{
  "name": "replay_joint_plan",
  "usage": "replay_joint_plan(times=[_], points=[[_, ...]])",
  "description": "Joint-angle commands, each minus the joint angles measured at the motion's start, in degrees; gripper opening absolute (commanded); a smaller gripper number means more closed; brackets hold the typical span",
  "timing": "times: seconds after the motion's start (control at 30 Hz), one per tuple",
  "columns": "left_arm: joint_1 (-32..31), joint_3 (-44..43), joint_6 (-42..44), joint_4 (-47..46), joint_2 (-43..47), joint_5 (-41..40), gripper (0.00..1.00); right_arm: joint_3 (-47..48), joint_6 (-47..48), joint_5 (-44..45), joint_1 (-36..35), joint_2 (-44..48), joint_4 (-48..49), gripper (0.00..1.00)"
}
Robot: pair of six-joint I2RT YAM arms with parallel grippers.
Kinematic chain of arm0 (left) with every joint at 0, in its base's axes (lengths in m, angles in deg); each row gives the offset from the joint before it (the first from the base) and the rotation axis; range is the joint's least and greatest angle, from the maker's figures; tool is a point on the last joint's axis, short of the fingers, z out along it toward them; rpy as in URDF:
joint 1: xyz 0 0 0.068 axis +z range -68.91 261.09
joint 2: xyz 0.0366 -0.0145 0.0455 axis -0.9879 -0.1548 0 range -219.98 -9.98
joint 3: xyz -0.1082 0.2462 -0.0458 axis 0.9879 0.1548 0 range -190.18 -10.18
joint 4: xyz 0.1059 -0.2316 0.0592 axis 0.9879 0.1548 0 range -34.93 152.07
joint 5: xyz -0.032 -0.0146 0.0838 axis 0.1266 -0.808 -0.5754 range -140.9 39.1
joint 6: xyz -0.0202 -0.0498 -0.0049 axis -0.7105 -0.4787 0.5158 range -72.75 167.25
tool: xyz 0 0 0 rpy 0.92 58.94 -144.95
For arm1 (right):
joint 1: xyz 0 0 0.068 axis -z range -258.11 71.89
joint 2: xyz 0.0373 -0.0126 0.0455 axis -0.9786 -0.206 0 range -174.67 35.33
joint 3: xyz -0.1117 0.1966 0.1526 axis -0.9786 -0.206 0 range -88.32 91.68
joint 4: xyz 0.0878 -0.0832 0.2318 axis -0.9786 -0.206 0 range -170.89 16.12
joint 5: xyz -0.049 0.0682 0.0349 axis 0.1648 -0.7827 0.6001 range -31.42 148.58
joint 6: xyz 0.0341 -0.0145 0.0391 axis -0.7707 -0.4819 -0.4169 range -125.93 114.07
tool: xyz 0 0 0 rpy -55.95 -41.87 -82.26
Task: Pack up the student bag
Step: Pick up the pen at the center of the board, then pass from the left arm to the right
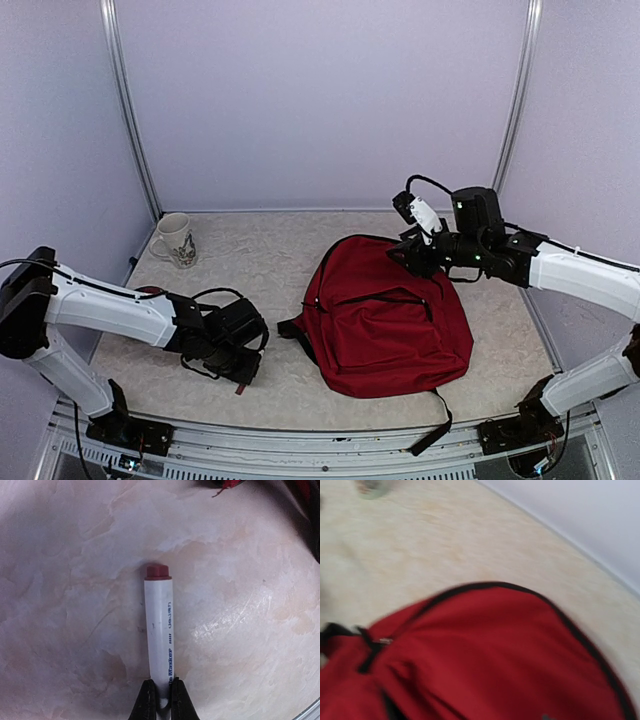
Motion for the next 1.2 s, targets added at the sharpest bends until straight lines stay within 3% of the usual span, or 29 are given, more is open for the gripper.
replay_joint_plan(times=[0.0,0.17,0.53,0.83,0.9,0.97,1.07,1.17], points=[[-0.23,3.27,-0.91,-2.31,2.72,0.36,0.0,0.75,-2.49,-8.15,-3.72,-2.34,3.53,0.51],[-0.32,5.36,-0.93,-4.46,7.98,-0.95,0.0,1.83,-5.98,-14.64,-6.03,-6.1,7.31,0.51],[-0.58,3.12,1.79,-5.03,12.62,-5.88,0.0,3.47,-13.5,-20.19,-8.22,-12.4,14.04,0.5],[-0.85,-3.91,11.35,-15.08,18.66,-12.47,0.0,-1.1,-26.98,-24.42,-10.31,-15.83,37.27,0.52],[-0.98,-5.51,13.85,-18.76,19.13,-13.07,0.0,-1.12,-29.65,-25.97,-10.81,-17.63,42.82,0.64],[-1.19,-7.23,16.62,-22.73,19.37,-13.34,0.0,0.26,-31.44,-28.04,-10.85,-19.12,45.46,0.96],[-1.32,-8.86,19.81,-27.51,19.27,-11.88,0.0,2.37,-31.74,-29.23,-11.07,-20.56,46.81,1.0],[-1.53,-10.18,21.65,-30.32,18.3,-9.66,0.0,4.13,-31.68,-32.47,-11.44,-21.99,48.75,0.95]])
